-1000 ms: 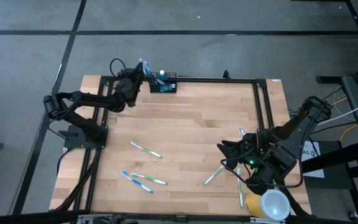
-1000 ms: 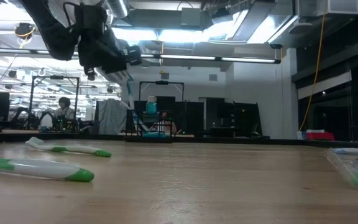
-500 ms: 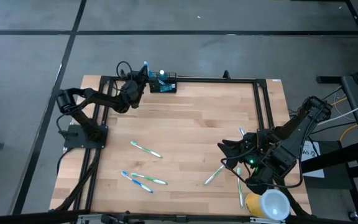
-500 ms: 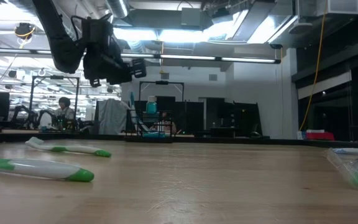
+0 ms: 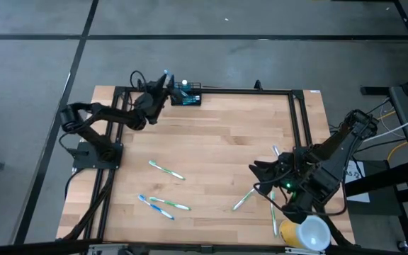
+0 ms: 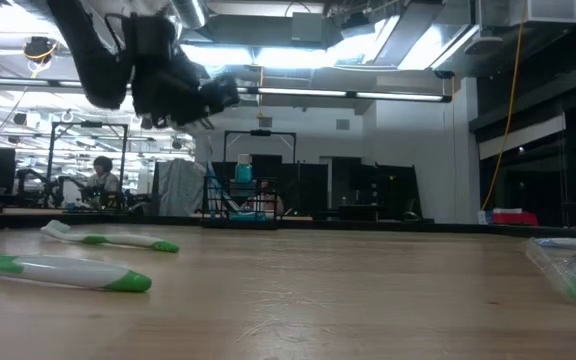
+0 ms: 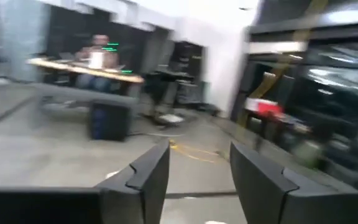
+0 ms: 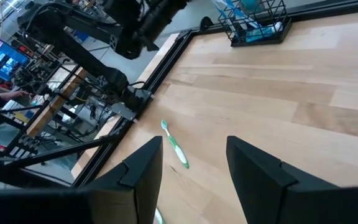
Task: Pick & Place toothbrushing station
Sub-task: Put the green toothbrush into the black wire organizer
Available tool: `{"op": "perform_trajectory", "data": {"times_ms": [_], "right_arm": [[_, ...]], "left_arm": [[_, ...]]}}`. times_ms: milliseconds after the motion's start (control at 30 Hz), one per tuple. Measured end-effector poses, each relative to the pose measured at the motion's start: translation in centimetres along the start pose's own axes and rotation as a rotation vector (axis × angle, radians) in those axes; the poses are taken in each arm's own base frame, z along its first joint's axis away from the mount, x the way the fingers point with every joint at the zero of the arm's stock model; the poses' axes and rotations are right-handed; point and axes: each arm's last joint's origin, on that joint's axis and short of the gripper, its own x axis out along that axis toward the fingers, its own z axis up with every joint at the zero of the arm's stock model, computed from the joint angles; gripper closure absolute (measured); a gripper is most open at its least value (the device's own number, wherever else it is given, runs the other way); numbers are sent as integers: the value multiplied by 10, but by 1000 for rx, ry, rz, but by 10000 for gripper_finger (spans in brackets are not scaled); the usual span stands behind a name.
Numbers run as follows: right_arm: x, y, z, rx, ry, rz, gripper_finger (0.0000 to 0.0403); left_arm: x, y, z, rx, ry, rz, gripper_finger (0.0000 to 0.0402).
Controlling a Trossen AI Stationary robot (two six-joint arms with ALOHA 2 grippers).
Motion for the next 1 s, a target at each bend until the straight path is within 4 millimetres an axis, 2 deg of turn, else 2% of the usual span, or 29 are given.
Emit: {"op": "perform_trajectory", "data": {"times_ms": [100, 233, 333, 433, 567, 733, 833, 900, 1000], "right_arm": [[-2, 0, -1, -3, 0, 6, 222], [-2, -1, 0, -19, -26, 9, 222], [-2, -1, 1, -24, -39, 11, 222], [-1, -1, 1, -22, -42, 9, 222], [0, -1, 0, -58, 6, -5, 222], [6, -2, -3, -149, 214, -71, 222], [13, -5, -7, -204, 472, -134, 222], [20, -16, -15, -170, 659, -226, 222], [31, -37, -30, -27, 872, -422, 222]], "left_arm": [[-17, -11, 14, 58, 83, -135, 232], [-55, -18, 32, 188, 318, -187, 246], [-86, -11, 49, 217, 498, -161, 265], [-113, 1, 65, 170, 661, -166, 281], [-143, 10, 69, 81, 858, -269, 292], [-166, -4, 70, 52, 925, -466, 294], [-176, -13, 68, 57, 904, -516, 291], [-180, -18, 67, 63, 881, -528, 291], [-184, -26, 64, 53, 847, -538, 292]]}}
